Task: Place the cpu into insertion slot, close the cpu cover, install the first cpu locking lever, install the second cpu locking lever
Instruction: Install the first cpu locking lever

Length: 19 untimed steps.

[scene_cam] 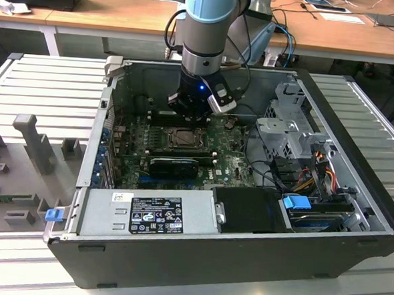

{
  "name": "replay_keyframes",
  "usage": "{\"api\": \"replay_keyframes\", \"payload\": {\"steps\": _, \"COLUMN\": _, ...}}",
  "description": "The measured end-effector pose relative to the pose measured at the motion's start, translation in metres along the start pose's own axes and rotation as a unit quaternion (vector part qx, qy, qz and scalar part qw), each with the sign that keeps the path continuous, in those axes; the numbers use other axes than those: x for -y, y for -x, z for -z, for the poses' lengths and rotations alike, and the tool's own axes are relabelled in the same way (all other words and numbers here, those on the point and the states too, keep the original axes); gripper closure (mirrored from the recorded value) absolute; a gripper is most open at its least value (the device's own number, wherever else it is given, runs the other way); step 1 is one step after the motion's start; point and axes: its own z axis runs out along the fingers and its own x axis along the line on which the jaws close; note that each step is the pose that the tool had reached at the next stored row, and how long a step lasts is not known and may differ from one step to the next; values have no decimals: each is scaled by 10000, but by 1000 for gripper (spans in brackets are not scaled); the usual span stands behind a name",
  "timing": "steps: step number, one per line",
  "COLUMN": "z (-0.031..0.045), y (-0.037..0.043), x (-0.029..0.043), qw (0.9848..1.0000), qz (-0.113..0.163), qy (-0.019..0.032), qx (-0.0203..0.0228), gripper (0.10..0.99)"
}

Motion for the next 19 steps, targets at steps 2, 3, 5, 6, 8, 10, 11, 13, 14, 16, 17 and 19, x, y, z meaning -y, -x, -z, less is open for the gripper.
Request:
{"api": "replay_keyframes", "payload": {"steps": 2, "z": -1, "y": -1, "x": 2, "qw": 10000, "qz": 0, "qy": -2, "qx": -2, "gripper": 980}}
{"api": "replay_keyframes", "payload": {"steps": 3, "z": -2, "y": 0, "x": 2, "qw": 10000, "qz": 0, "qy": 1, "qx": -1, "gripper": 980}}
{"api": "replay_keyframes", "payload": {"steps": 5, "z": -3, "y": 0, "x": 1, "qw": 10000, "qz": 0, "qy": 11, "qx": 0, "gripper": 980}}
{"api": "replay_keyframes", "payload": {"steps": 6, "z": -2, "y": 0, "x": 1, "qw": 10000, "qz": 0, "qy": 18, "qx": 1, "gripper": 980}}
{"api": "replay_keyframes", "payload": {"steps": 8, "z": -2, "y": 0, "x": 1, "qw": 10000, "qz": 0, "qy": 49, "qx": 3, "gripper": 980}}
{"api": "replay_keyframes", "payload": {"steps": 10, "z": -2, "y": -1, "x": 1, "qw": 10000, "qz": -1, "qy": 78, "qx": 4, "gripper": 980}}
{"api": "replay_keyframes", "payload": {"steps": 11, "z": -2, "y": -1, "x": 1, "qw": 10000, "qz": -1, "qy": 92, "qx": 5, "gripper": 980}}
{"api": "replay_keyframes", "payload": {"steps": 13, "z": -3, "y": -1, "x": 1, "qw": 10000, "qz": -1, "qy": 97, "qx": 7, "gripper": 980}}
{"api": "replay_keyframes", "payload": {"steps": 14, "z": -3, "y": 0, "x": 1, "qw": 10000, "qz": -1, "qy": 98, "qx": 7, "gripper": 980}}
{"api": "replay_keyframes", "payload": {"steps": 16, "z": 5, "y": -1, "x": 1, "qw": 10000, "qz": -1, "qy": 97, "qx": 6, "gripper": 980}}
{"api": "replay_keyframes", "payload": {"steps": 17, "z": 17, "y": 0, "x": 0, "qw": 10000, "qz": -1, "qy": 97, "qx": 6, "gripper": 980}}
{"api": "replay_keyframes", "payload": {"steps": 19, "z": 77, "y": 1, "x": -8, "qw": 10000, "qz": -1, "qy": 97, "qx": 7, "gripper": 980}}
